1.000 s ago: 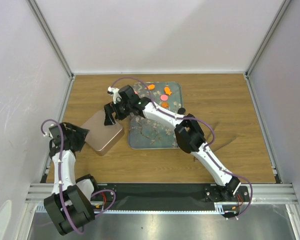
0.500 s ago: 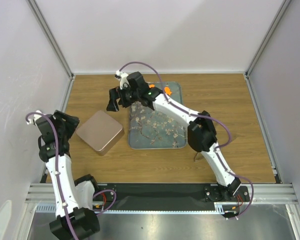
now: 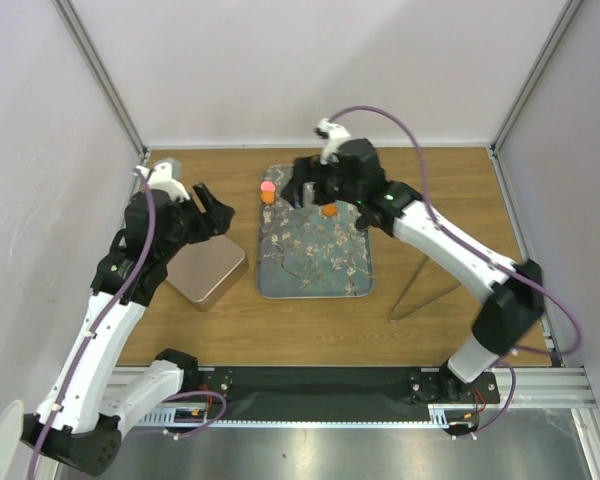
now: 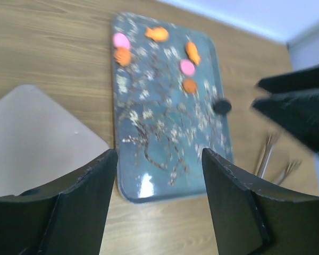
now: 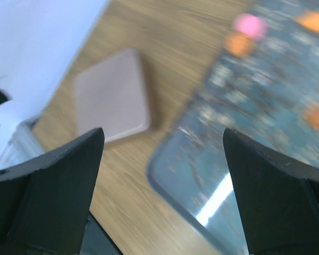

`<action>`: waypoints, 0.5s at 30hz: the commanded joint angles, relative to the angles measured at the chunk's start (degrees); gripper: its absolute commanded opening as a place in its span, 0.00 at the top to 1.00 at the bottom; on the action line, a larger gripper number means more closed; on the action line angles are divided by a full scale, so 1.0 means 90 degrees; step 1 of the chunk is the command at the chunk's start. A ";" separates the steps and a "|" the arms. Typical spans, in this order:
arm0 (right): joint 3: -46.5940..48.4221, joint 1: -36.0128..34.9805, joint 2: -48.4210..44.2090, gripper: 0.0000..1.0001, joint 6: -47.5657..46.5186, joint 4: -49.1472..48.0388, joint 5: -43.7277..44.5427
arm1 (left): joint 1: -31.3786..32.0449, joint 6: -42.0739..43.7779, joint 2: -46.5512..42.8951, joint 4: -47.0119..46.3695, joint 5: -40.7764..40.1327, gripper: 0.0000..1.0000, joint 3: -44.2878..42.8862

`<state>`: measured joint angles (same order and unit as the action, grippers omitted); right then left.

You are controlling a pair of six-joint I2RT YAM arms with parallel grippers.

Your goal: Pack the cookies

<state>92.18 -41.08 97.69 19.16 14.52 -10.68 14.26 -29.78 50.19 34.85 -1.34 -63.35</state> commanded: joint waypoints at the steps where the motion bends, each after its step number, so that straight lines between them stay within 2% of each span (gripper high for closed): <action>1: -0.0914 0.0160 -0.1252 0.00 0.0146 -0.0033 0.1427 | 0.0640 0.0661 0.0097 0.0112 -0.0213 0.29 -0.0383; 6: -0.1979 0.0267 -0.2551 0.00 0.0224 0.0515 0.2873 | 0.0846 0.1053 0.0038 -0.0092 0.0363 0.28 -0.0140; 11: -0.2760 0.0433 -0.3509 0.00 0.0303 0.0603 0.2944 | 0.0915 0.1307 -0.0079 -0.0395 0.0608 0.28 0.0261; 15: -0.2957 0.0482 -0.3715 0.01 0.0381 0.0593 0.3139 | 0.0915 0.1394 -0.0342 -0.0630 0.0667 0.28 0.0574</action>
<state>66.81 -36.99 65.52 21.43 19.99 13.91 22.00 -19.92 49.32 32.99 2.94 -59.35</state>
